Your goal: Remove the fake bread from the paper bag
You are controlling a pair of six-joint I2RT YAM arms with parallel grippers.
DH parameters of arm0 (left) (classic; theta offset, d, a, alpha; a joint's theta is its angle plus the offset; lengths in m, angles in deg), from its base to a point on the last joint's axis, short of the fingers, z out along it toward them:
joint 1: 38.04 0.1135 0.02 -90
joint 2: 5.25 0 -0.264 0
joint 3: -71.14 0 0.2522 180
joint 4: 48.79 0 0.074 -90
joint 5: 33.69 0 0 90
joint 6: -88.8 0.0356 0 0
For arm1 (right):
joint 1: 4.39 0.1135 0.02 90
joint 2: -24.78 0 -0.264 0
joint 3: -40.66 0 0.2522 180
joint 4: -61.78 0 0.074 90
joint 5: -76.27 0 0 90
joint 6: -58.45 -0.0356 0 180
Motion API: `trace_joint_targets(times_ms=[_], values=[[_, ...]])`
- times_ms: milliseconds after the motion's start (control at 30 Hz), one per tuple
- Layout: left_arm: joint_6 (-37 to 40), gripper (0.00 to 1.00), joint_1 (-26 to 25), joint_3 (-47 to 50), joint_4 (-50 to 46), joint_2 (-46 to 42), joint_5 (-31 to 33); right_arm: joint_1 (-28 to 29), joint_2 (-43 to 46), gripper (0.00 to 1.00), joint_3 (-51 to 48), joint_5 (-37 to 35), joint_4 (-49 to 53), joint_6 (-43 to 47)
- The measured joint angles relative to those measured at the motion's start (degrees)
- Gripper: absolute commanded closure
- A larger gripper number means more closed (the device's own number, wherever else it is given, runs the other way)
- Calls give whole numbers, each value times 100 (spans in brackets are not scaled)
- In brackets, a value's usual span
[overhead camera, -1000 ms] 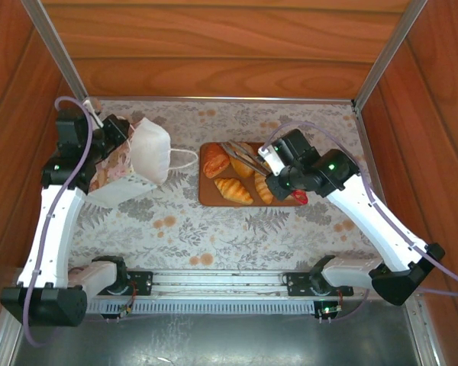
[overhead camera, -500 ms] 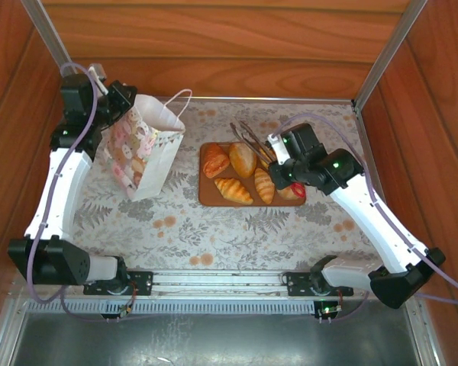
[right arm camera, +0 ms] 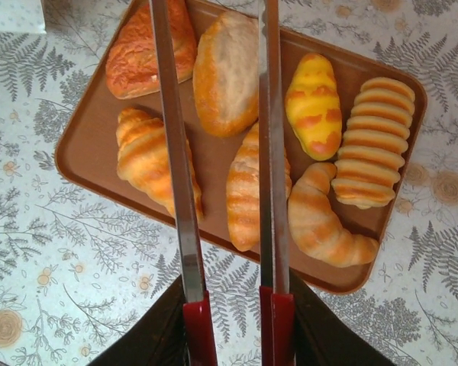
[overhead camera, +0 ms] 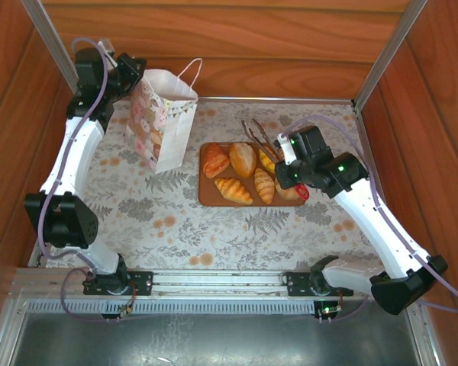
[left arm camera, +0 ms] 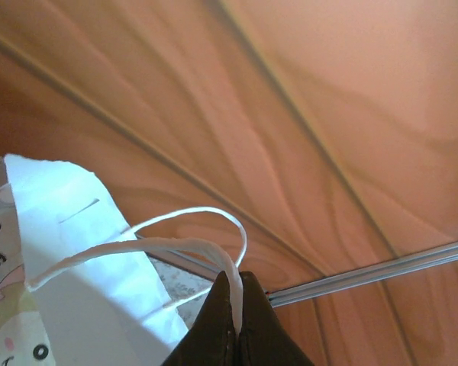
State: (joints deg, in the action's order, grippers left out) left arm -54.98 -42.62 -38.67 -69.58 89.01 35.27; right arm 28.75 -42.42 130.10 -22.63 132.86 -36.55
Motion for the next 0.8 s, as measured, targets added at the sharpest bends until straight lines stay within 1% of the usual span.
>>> trace_joint_targets(times_ms=[267, 400, 667, 733, 800], values=[[-308, 100, -260, -1300, 136, 1165, 11, -223, 24, 69, -50, -44, -181, -225], [-424, 100, -382, -1690, 136, 1508, 22, -323, 24, 69, -90, -42, -232, -299], [-625, 100, -450, -1729, 216, 1598, 26, -470, 22, 69, -109, 20, -251, -352], [-627, 100, -450, -1606, 280, 1593, 42, -487, 22, 69, -116, 24, -256, -352], [-625, 100, -446, -1281, 350, 1528, 125, -514, 22, 69, -129, 44, -256, -354]])
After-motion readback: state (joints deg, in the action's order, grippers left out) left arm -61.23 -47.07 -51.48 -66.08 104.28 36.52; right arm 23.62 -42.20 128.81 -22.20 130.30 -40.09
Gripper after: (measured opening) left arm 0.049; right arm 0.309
